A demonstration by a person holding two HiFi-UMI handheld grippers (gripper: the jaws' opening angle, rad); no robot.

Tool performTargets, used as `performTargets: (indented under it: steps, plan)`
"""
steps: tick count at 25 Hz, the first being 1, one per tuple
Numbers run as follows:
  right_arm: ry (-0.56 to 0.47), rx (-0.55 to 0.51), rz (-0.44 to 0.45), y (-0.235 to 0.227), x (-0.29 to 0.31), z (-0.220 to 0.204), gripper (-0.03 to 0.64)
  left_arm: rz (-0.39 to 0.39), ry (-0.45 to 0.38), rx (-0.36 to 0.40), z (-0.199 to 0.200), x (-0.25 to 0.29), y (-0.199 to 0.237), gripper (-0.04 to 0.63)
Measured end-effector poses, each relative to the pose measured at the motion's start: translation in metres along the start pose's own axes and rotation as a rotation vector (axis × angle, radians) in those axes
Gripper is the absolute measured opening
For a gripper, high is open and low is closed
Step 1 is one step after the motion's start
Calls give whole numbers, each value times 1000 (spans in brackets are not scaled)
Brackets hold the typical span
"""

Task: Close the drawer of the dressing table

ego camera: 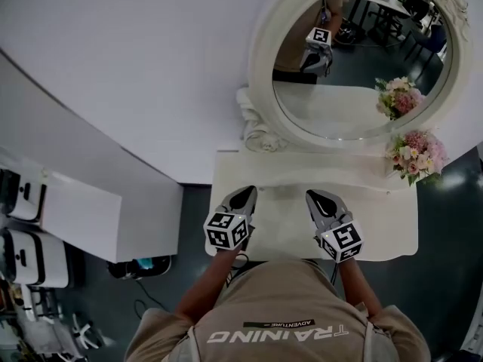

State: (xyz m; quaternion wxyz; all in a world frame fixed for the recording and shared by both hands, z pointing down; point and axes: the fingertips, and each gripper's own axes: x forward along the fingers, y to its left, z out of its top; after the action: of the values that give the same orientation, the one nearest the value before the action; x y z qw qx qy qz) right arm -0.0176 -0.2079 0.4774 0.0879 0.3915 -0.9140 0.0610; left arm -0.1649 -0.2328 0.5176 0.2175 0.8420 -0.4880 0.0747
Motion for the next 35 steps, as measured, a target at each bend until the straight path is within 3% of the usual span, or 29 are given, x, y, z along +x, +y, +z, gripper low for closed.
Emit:
performTargets:
  steps: [16,21,25,35]
  plan:
    - [-117,-86,7,-2,-20,64,2,-8,-191,204,101,-31,-35,18]
    - [-157,-100,-32,-7,-30,84,2,-38,-227,277,120,-32,-52,18]
    - [-178,-175,-87,-12,-38,98,2,-29,-271,319,134,-38,-60,18]
    - [-216,-73,-100,-15,-45,108,2,-12,-267,328,127,-40,-56,18]
